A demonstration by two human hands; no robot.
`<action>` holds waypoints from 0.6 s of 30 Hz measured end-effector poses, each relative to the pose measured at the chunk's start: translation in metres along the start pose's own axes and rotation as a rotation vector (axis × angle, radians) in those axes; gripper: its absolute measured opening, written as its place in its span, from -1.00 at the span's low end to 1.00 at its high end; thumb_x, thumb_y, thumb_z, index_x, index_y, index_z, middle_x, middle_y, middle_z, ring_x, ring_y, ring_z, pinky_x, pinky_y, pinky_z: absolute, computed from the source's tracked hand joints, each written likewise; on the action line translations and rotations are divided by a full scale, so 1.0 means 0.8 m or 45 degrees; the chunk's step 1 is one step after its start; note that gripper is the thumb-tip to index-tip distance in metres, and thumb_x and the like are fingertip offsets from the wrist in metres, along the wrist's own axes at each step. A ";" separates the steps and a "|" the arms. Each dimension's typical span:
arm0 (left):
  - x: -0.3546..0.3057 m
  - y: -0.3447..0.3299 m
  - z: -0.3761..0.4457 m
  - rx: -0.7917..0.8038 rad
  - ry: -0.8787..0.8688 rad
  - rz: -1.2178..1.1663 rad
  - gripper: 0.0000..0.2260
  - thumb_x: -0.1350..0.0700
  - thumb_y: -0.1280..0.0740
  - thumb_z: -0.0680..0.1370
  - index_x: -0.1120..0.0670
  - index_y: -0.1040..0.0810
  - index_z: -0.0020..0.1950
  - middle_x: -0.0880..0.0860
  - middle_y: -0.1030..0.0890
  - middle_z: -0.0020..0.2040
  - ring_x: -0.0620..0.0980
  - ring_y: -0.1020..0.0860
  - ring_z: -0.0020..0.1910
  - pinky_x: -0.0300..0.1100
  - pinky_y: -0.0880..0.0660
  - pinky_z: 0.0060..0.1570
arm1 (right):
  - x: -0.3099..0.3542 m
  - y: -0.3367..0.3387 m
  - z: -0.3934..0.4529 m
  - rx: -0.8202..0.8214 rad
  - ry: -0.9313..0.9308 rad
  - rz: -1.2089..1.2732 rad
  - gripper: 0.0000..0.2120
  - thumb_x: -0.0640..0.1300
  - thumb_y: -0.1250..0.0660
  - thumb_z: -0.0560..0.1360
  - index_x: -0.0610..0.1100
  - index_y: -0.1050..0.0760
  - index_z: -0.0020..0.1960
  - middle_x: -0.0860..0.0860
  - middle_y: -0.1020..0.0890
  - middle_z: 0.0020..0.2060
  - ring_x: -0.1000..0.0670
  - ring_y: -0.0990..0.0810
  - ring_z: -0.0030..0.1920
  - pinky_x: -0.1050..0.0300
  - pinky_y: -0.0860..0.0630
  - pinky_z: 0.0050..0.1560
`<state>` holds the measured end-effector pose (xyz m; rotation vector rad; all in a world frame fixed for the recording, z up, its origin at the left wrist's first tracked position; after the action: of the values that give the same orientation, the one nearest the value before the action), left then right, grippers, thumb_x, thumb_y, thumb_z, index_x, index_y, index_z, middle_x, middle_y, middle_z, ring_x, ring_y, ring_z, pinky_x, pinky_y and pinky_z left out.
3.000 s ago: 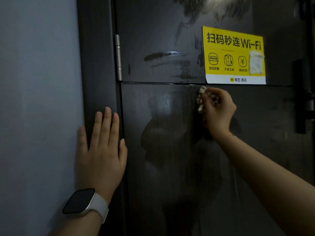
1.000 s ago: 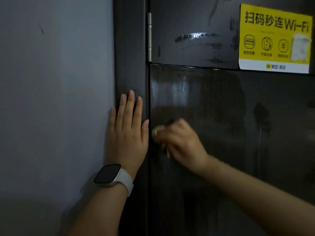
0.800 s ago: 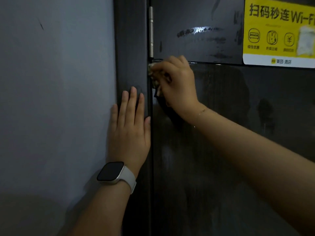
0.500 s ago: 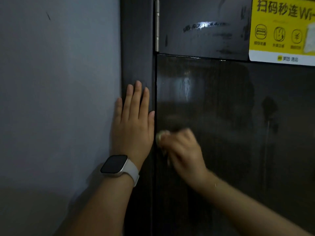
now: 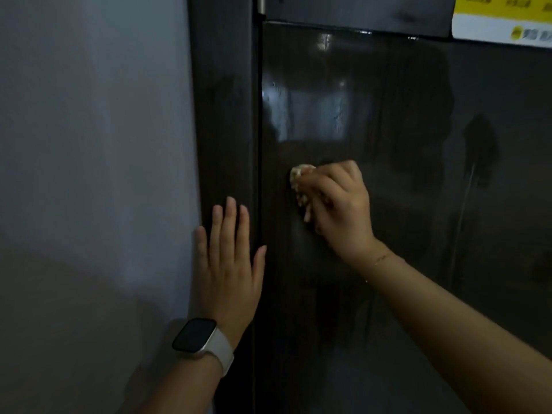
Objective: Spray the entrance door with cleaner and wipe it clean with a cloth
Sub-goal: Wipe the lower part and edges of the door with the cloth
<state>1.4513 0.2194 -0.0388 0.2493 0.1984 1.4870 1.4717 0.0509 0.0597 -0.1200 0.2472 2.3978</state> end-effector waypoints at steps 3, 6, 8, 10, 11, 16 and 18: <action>-0.003 -0.001 -0.006 0.025 0.013 -0.002 -0.41 -0.03 -0.07 0.62 0.15 0.05 0.57 0.12 0.07 0.58 0.06 0.14 0.57 0.08 0.14 0.52 | 0.003 -0.011 -0.056 0.012 -0.019 0.082 -0.82 -0.36 -0.34 0.50 -0.22 -0.61 0.08 -0.09 -0.64 0.01 -0.10 -0.55 -0.05 0.26 -0.33 0.07; -0.002 -0.006 -0.007 0.055 0.006 0.018 -0.43 -0.02 -0.05 0.63 0.18 0.03 0.57 0.15 0.06 0.58 0.09 0.13 0.57 0.09 0.16 0.52 | 0.015 -0.029 -0.186 0.400 0.227 0.127 -0.73 -0.22 -0.11 0.64 -0.16 -0.46 0.28 -0.06 -0.54 0.22 -0.04 -0.53 0.03 0.26 -0.32 0.16; -0.001 -0.007 -0.009 0.058 0.022 0.032 -0.42 -0.03 -0.06 0.63 0.18 0.03 0.57 0.17 0.06 0.58 0.10 0.13 0.57 0.08 0.19 0.53 | 0.018 -0.036 -0.275 0.682 0.390 0.010 -0.69 -0.12 0.02 0.69 -0.08 -0.37 0.35 0.03 -0.45 0.26 0.03 -0.47 0.06 0.21 -0.51 0.05; 0.000 -0.006 -0.008 0.048 0.015 0.020 -0.41 -0.05 -0.05 0.63 0.18 0.03 0.57 0.16 0.08 0.58 0.10 0.13 0.57 0.07 0.19 0.53 | 0.021 -0.037 -0.327 0.803 0.389 0.019 -0.71 -0.06 -0.09 0.65 -0.01 -0.37 0.35 0.09 -0.44 0.24 0.09 -0.45 0.08 0.16 -0.61 -0.07; 0.000 -0.006 -0.009 0.045 0.007 0.004 -0.41 -0.06 -0.05 0.63 0.18 0.04 0.57 0.15 0.10 0.58 0.10 0.13 0.57 0.07 0.19 0.52 | 0.021 -0.036 -0.335 0.799 0.387 0.078 -0.73 -0.08 -0.17 0.62 -0.02 -0.42 0.31 0.08 -0.47 0.20 0.08 -0.47 0.05 0.17 -0.60 -0.12; -0.014 -0.017 -0.060 0.058 0.151 -0.210 -0.35 -0.07 -0.13 0.60 0.12 0.07 0.58 0.09 0.15 0.59 0.09 0.16 0.57 0.09 0.16 0.51 | 0.008 -0.012 -0.257 0.569 0.336 0.166 -0.75 -0.22 -0.23 0.57 -0.16 -0.50 0.22 -0.04 -0.54 0.11 -0.01 -0.46 -0.10 0.22 -0.36 -0.07; -0.023 -0.028 -0.102 0.086 0.248 -0.282 -0.32 -0.06 -0.17 0.58 0.10 0.09 0.59 0.06 0.18 0.59 0.08 0.16 0.58 0.13 0.12 0.51 | -0.012 0.004 -0.211 0.337 0.133 0.150 -0.76 -0.22 -0.21 0.57 -0.19 -0.54 0.19 -0.06 -0.56 0.06 -0.05 -0.51 -0.04 0.28 -0.31 0.06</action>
<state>1.4481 0.2034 -0.1235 0.1314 0.4206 1.2851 1.4797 0.0067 -0.1032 -0.1103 0.6325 2.4523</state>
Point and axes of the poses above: each hand's wrist, its own z-axis towards the middle knuckle, its own y-axis out of the back of the hand, x = y × z, the point moved 4 cm from there along z, towards the middle knuckle
